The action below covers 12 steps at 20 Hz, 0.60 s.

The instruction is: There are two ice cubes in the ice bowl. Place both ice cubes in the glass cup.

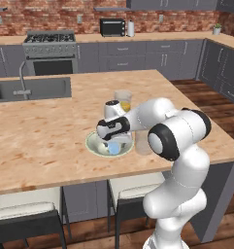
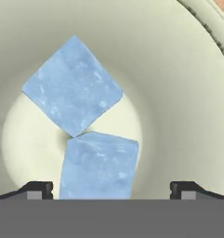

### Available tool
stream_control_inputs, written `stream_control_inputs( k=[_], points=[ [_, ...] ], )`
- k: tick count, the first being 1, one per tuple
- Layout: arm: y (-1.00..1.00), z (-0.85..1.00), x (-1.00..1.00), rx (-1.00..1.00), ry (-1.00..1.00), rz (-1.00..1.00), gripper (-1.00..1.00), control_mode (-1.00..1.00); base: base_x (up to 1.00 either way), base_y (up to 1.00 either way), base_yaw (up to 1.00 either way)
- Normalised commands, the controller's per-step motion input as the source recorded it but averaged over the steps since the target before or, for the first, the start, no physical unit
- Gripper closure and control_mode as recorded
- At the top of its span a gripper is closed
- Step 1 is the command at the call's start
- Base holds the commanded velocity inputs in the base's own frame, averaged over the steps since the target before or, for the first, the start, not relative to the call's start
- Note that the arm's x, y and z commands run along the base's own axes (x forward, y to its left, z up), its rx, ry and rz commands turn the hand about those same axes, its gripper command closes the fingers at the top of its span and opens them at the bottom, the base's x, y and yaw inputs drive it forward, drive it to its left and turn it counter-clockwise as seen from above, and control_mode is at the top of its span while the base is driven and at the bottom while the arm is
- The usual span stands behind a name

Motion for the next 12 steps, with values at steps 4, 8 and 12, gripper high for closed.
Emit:
stream_control_inputs(
  k=[4, 8, 12],
  points=[
    [0.00, -0.40, 0.18, 0.00, 0.00, 0.00, -1.00, -1.00, 0.00, 0.00, 0.00],
    [0.00, -0.36, 0.04, 0.00, 0.00, 0.00, -1.00, -1.00, 0.00, 0.00, 0.00],
    [0.01, -0.14, 0.00, 0.00, 0.00, 0.00, 1.00, -1.00, 0.00, 0.00, 0.00]
  ],
)
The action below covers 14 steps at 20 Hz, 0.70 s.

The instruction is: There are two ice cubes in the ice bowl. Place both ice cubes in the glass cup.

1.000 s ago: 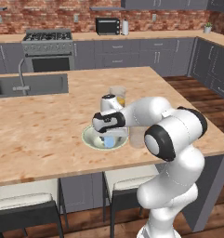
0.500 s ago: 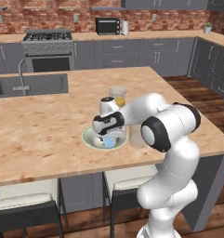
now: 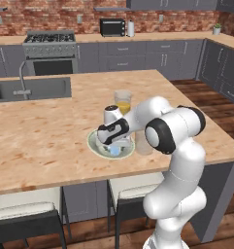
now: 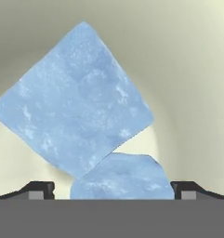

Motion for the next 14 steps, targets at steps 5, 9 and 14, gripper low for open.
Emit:
stream_control_inputs(
  k=[5, 9, 14],
  points=[
    [0.00, 0.13, -0.08, 0.00, -0.09, 0.00, 1.00, -1.00, 0.00, 0.00, 0.00],
    [0.00, 0.90, -0.05, -0.05, -0.33, -0.04, 1.00, -1.00, 0.00, 0.00, 0.00],
    [-0.10, 1.00, 0.00, 0.02, -0.19, -0.10, 1.00, -1.00, 0.00, 0.00, 0.00]
  ],
)
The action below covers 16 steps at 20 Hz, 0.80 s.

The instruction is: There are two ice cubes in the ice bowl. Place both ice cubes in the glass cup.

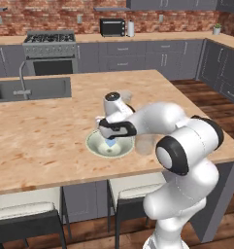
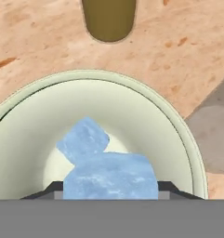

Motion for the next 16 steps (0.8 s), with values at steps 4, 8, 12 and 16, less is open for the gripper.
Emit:
stream_control_inputs(
  k=[4, 8, 12, 16],
  points=[
    [-0.55, 1.00, 0.00, 0.21, 0.03, -0.13, 1.00, -1.00, 0.00, 0.00, 0.00],
    [-0.66, 0.99, -0.01, 0.25, 0.09, -0.13, 1.00, -1.00, 0.00, 0.00, 0.00],
    [-0.85, 0.33, -0.05, 0.06, 0.17, -0.13, 1.00, -1.00, 0.00, 0.00, 0.00],
    [-0.66, -0.03, 0.00, -0.01, 0.33, -0.16, 1.00, -1.00, 0.00, 0.00, 0.00]
  ],
)
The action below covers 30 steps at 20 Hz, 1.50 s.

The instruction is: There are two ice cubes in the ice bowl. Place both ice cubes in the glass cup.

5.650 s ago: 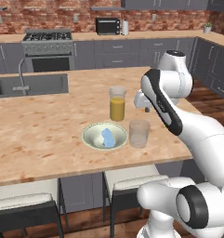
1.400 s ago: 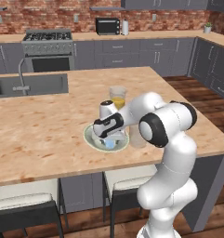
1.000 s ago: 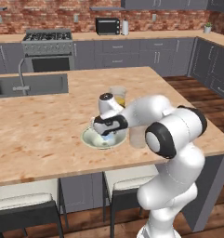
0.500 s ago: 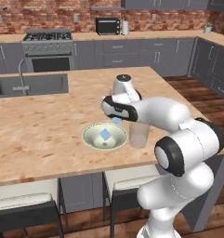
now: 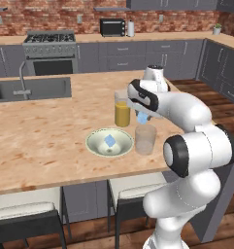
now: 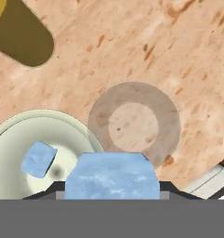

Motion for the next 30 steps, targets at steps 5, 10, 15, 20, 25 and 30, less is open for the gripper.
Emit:
stream_control_inputs(
  k=[5, 10, 15, 20, 25, 30],
  points=[
    [-0.08, -0.09, 0.05, -0.08, 0.20, -0.08, 1.00, -1.00, 0.00, 0.00, 0.00],
    [-0.02, -0.47, -0.08, -0.04, 0.05, 0.00, 1.00, -1.00, 0.00, 0.00, 0.00],
    [-0.10, -0.46, -0.04, 0.00, 0.00, 0.00, 1.00, -1.00, 0.00, 0.00, 0.00],
    [-0.20, -0.17, 0.05, 0.00, -0.01, 0.00, 1.00, -1.00, 0.00, 0.00, 0.00],
    [-0.15, -0.12, 0.18, 0.00, 0.00, 0.00, 1.00, -1.00, 0.00, 0.00, 0.00],
    [-0.02, -0.08, 0.29, 0.00, -0.01, -0.01, 1.00, -1.00, 0.00, 0.00, 0.00]
  ],
)
